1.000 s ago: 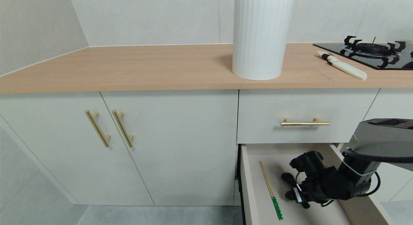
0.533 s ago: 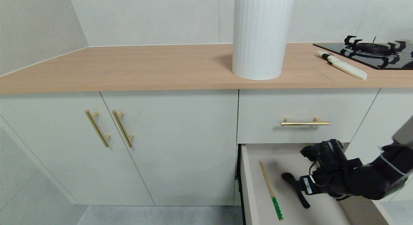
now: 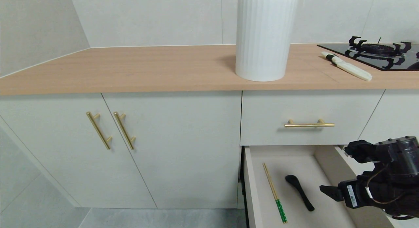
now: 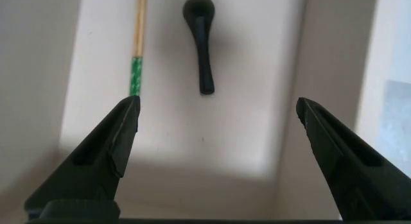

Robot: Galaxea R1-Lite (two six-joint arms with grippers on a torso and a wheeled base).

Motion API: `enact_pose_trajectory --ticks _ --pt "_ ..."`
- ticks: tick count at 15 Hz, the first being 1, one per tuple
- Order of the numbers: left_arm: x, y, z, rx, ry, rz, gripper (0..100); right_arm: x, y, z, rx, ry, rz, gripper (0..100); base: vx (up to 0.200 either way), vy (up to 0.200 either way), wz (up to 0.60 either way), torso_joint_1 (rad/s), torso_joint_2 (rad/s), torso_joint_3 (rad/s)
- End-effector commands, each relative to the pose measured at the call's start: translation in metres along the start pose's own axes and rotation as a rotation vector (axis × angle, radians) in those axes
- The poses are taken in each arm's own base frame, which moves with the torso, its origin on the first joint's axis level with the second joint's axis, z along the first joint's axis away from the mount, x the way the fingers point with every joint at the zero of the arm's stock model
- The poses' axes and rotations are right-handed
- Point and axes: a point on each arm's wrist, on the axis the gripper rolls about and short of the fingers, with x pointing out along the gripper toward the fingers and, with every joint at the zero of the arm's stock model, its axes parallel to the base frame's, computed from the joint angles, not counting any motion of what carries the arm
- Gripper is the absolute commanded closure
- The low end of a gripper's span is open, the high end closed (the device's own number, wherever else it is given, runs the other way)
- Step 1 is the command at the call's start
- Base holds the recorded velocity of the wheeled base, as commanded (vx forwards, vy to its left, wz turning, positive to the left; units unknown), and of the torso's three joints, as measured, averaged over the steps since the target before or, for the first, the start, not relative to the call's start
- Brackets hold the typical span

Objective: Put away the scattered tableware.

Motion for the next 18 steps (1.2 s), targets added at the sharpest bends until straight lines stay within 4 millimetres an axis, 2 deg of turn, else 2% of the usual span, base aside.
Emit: enact_pose_trajectory --ticks 1,7,18 --pt "0.0 0.0 0.0 0.0 0.0 0.001 0 -0.022 0.0017 0.0017 -0.007 -0.07 0.017 0 0.0 0.0 0.0 0.0 0.0 0.0" --pt "0.0 0.0 0.0 -0.013 0.0 0.001 0 -0.0296 0.0012 0.0029 -0.009 -0.086 0.019 0 0.0 0.0 0.0 0.0 0.0 0.0" --pt "0.0 0.0 0.0 -0.013 0.0 0.001 0 -0.0272 0.0022 -0.0004 -0.029 -0.067 0.022 0 -0.2 0.0 0.0 0.004 0.0 0.006"
